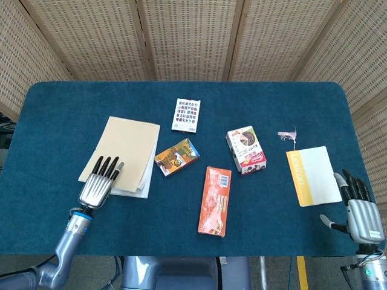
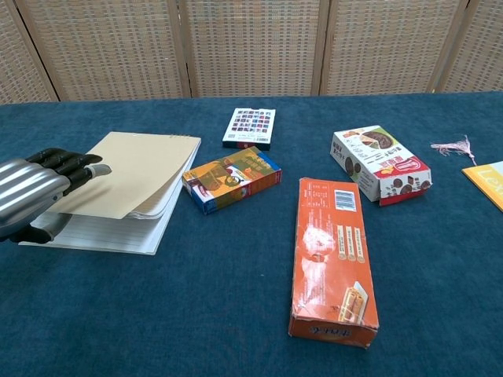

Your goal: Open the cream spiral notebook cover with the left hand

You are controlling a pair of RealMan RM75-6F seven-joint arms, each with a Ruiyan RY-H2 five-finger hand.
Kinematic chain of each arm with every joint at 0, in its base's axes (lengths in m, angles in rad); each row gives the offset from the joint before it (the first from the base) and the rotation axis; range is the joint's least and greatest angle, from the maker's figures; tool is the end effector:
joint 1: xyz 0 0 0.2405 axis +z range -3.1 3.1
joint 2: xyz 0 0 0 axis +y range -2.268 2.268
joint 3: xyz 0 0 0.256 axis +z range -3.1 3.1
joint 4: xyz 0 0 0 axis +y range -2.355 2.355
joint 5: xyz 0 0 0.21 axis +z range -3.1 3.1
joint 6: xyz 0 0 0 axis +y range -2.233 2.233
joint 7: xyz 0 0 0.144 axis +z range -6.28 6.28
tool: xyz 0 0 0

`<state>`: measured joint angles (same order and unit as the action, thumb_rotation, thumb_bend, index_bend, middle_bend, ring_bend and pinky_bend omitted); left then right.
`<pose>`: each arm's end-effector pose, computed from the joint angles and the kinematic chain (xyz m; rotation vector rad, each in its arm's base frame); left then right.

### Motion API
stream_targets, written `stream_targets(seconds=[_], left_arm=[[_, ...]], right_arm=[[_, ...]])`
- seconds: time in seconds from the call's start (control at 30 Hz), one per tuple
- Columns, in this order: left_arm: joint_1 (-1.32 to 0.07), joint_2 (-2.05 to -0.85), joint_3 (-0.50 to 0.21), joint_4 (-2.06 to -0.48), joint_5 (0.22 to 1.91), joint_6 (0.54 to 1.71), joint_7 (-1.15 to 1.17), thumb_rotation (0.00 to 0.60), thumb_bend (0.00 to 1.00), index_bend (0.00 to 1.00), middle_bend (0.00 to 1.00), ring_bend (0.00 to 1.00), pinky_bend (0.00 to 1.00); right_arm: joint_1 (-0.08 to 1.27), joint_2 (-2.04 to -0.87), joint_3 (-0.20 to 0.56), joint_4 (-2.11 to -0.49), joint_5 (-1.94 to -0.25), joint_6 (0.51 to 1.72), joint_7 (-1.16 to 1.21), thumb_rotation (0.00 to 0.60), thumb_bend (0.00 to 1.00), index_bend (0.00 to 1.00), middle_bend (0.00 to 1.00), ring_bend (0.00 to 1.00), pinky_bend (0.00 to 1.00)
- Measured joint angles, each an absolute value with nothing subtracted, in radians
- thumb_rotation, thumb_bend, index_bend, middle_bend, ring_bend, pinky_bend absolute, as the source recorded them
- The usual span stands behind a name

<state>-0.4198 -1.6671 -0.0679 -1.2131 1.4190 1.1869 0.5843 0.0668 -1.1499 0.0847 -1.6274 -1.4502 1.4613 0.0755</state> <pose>-0.2533 0.2751 -0.0244 -1.8104 -0.5207 -0.6263 -0.3135 -0.1821 0.1520 1.2825 -1.0206 0.9718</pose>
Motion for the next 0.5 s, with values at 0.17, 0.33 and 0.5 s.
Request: stream_targets(seconds=[0.17, 0.33, 0.5], left_arm=[[-0.434, -1.671, -0.086, -1.21, 1.391, 1.17, 0.617, 0.6, 0.62, 0.05, 0.0, 0.0, 0.0], [-0.446, -1.668, -0.104, -1.221, 1.354, 1.151, 0.65, 0.6, 0.61, 0.05, 0.0, 0.0, 0.0], [-0.46, -1.657, -0.129, -1.251, 1.31, 1.133, 0.676, 0.6, 0.61, 0.05, 0.0, 0.0, 0.0]], right_arm=[[0.067, -1.15, 0.085, -1.628, -1.448, 1.46, 0.076, 0.6, 0.03, 0.0, 0.0, 0.0, 0.0], [0.068, -1.149, 0.085, -1.627, -1.448, 1.458, 0.077, 0.6, 0.03, 0.0, 0.0, 0.0, 0.0], [0.068, -1.149, 0.085, -1.628, -1.448, 1.457, 0.078, 0.6, 0.03, 0.0, 0.0, 0.0, 0.0]])
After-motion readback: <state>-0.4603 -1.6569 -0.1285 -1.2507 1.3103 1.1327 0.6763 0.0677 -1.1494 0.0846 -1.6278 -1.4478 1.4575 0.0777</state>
